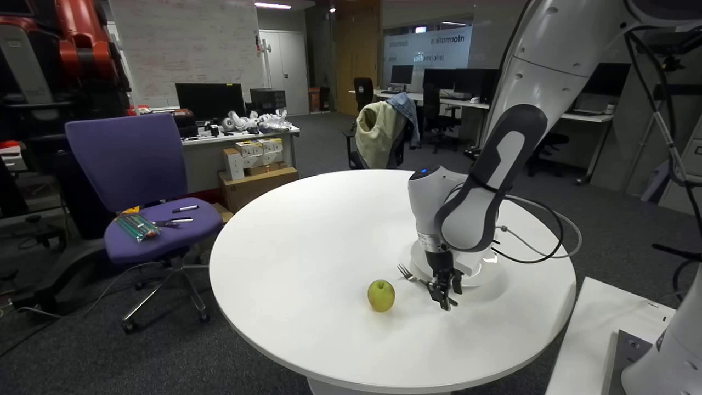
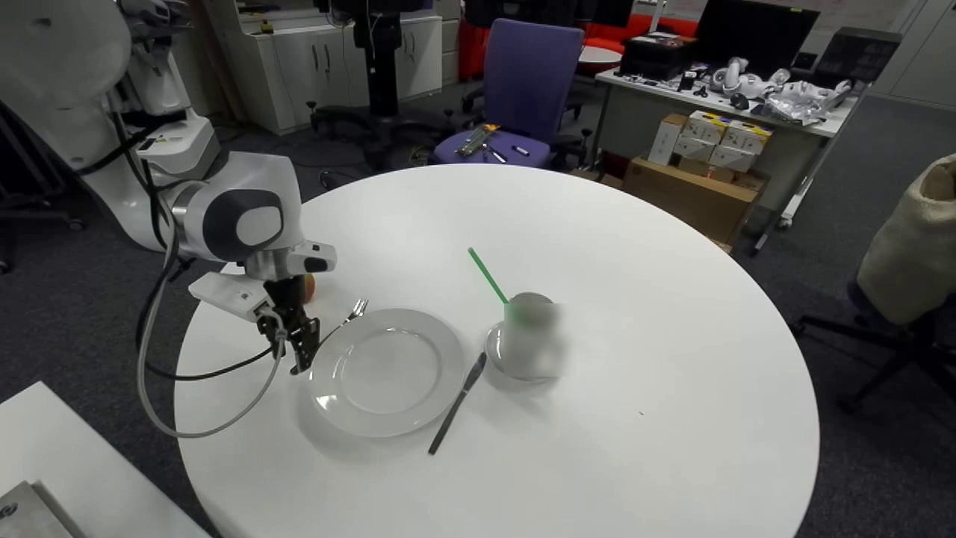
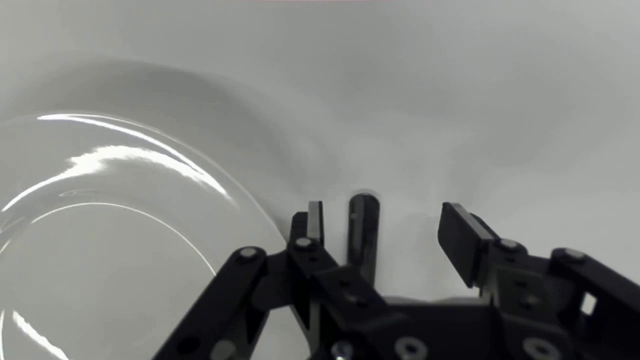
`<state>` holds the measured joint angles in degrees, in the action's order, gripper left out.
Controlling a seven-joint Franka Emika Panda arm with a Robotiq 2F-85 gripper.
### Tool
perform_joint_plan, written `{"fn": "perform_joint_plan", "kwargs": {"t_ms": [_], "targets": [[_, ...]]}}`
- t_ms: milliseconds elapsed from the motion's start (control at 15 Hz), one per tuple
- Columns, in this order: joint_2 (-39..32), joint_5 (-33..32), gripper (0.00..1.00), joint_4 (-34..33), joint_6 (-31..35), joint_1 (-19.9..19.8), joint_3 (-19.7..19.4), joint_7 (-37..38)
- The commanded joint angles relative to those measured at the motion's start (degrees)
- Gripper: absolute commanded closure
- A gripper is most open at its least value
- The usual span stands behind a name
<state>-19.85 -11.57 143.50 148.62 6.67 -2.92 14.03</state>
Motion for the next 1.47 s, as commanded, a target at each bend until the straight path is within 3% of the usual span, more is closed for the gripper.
{"fn": "perform_joint_plan", "kwargs": {"t_ms": [0,200,400,533,800,1200,1400], "targets": [[-1.92,1.03,0.33,-1.71,0.71,-0.04,-0.81,1.43],[-2.71,1.47,0.32,-2.5,0.84,0.21,-0.94,2.32],[-2.79,1.27,0.38,-2.8,1.09,0.52,-1.11,3.16],[-2.84,1.03,0.62,-2.98,1.2,0.71,-1.18,3.57],[-2.89,0.75,0.72,-3.12,1.44,1.01,-1.29,4.11],[-3.33,2.13,0.4,-2.64,3.48,-0.99,-0.63,1.13],[-3.38,4.03,0.42,-2.09,5.17,-2.5,-0.11,-0.6]]}}
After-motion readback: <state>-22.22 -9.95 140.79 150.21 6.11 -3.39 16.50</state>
